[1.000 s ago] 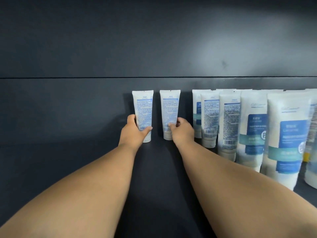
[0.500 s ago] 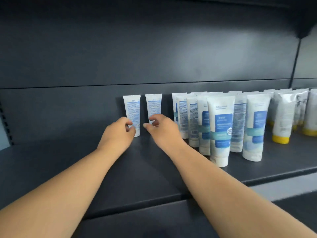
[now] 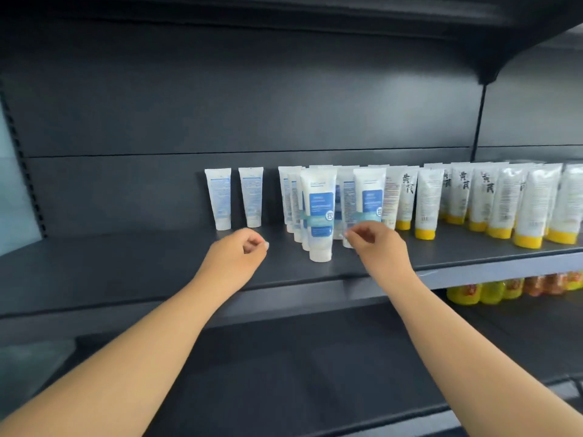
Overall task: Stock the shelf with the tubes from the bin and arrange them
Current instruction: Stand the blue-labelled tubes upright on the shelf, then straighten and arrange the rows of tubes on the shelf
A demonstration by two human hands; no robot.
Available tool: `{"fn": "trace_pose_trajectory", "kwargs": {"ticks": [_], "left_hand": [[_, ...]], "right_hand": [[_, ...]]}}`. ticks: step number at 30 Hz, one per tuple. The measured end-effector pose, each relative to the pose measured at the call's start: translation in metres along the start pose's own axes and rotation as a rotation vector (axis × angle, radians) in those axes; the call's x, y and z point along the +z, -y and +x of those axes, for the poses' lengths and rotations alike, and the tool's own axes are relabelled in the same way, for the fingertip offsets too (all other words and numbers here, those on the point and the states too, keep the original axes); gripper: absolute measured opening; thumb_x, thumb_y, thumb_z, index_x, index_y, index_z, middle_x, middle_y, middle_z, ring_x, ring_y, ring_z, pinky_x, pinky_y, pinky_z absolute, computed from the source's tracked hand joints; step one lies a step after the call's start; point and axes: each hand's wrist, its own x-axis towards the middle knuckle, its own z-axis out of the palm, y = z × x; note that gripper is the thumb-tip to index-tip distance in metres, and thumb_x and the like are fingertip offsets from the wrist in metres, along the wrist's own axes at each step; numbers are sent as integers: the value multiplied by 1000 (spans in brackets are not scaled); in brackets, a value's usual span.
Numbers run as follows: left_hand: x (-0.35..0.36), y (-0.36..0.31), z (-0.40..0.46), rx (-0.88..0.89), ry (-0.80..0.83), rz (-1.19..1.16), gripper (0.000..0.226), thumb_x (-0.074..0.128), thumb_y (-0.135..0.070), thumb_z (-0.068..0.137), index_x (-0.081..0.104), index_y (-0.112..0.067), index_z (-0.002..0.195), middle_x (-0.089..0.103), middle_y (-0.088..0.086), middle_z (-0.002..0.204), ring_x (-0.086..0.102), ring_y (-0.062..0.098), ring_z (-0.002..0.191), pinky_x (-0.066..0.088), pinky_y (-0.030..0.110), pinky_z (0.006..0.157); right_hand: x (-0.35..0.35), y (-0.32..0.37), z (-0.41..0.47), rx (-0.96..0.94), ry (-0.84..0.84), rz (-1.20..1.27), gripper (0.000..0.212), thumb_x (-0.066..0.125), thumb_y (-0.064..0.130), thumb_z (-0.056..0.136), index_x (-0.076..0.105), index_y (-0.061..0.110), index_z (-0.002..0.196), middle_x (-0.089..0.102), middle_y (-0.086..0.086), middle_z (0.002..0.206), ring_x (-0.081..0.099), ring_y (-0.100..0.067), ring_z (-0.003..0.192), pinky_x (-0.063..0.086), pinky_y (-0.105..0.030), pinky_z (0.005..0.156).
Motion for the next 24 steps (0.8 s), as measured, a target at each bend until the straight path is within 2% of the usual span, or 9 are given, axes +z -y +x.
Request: {"fn": "trace_pose_trajectory", "kwargs": {"ticks": [2,5,7,9,11,15,20,24], "left_hand": [[12,-2,-8,-33,7,23,9,51,-29,90,59,-25,92,60,-11,89,54,7,86,36,17,66],[15,-4,-19,-52,-22,75,14,49,-29,92,60,-23,97,55,-17,83,53,8,89,35,21,75],[11,-6,-24,-35,-50,65,15,48,-28,92,61,-22,97,57,-16,84,53,8,88,36,19,73],[5,-7,-27,-14,-51,69,15,47,-28,92,61,-23,96,60,-12,89,54,7,89,37,16,66],[-2,-6,-31,3,-36,73,15,47,-28,92,61,-23,96,61,-11,89,54,7,88,37,10,65],[-19,6,-39,89,20,122,13,47,-30,92,59,-26,91,59,-16,85,54,6,86,39,12,68],[-54,36,-32,251,89,231,18,46,-32,92,61,-22,97,63,-9,95,57,11,91,47,30,81],[-89,65,-15,349,94,353,21,44,-34,93,60,-22,97,62,-10,92,54,12,84,42,27,71]], "right_hand": [[0,-16,-3,48,29,7,18,58,27,89,64,11,95,60,5,88,51,-10,86,34,-19,72],[5,-19,-13,13,40,12,14,58,28,89,62,15,91,58,7,86,50,-10,83,33,-18,61],[7,-14,-19,-39,47,10,13,58,28,89,62,15,90,57,8,83,49,-9,81,31,-17,56],[10,-7,-25,-85,56,-17,16,58,27,89,64,12,92,56,9,79,49,-8,75,33,-14,57],[11,1,-32,-109,64,-43,17,58,26,89,64,10,93,56,9,77,50,-8,70,35,-12,58],[23,20,-48,-139,53,-85,18,58,26,90,65,10,92,57,6,80,51,-10,78,34,-14,56],[60,42,-66,-114,18,-213,15,57,30,90,63,15,90,58,6,81,52,-10,81,37,-19,66],[84,65,-73,-77,2,-357,23,54,32,91,64,13,97,65,-1,91,57,-16,88,44,-25,76]]}}
